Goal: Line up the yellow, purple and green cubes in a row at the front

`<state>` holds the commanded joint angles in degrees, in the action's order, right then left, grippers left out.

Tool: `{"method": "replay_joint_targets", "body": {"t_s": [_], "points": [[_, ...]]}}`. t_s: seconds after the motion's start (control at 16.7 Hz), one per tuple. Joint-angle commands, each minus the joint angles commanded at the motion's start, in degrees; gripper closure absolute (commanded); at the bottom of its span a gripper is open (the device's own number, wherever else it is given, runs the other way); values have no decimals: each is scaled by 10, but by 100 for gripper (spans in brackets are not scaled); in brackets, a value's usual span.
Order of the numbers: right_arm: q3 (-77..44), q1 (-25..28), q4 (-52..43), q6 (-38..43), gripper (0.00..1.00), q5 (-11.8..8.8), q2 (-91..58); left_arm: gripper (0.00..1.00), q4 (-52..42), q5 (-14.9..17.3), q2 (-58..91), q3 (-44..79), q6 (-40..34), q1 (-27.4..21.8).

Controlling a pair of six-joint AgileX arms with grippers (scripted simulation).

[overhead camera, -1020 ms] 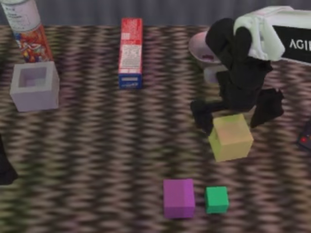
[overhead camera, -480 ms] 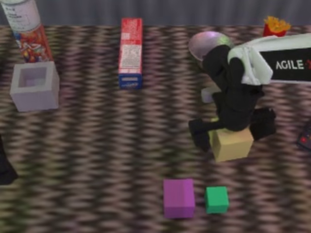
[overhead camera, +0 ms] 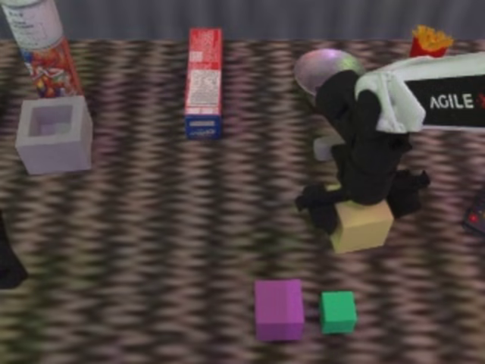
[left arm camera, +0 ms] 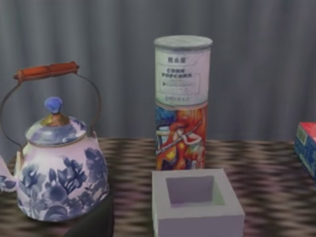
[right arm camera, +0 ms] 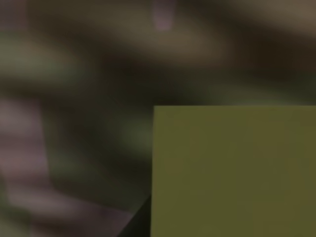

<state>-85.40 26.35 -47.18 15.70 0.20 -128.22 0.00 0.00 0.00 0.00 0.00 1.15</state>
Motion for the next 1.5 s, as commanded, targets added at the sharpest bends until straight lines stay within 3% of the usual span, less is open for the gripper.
{"method": "replay_joint_targets", "body": {"t_s": [0.36, 0.42, 0.96, 1.5], "points": [[0, 0, 0, 0, 98, 0, 0, 0, 0, 0, 0, 0, 0, 0], [0, 0, 0, 0, 100, 0, 0, 0, 0, 0, 0, 0, 0, 0], [-2, -1, -3, 0, 100, 1, 4, 0, 0, 0, 0, 0, 0, 0], [-76, 4, -135, -1, 100, 0, 62, 0, 0, 0, 0, 0, 0, 0]]}}
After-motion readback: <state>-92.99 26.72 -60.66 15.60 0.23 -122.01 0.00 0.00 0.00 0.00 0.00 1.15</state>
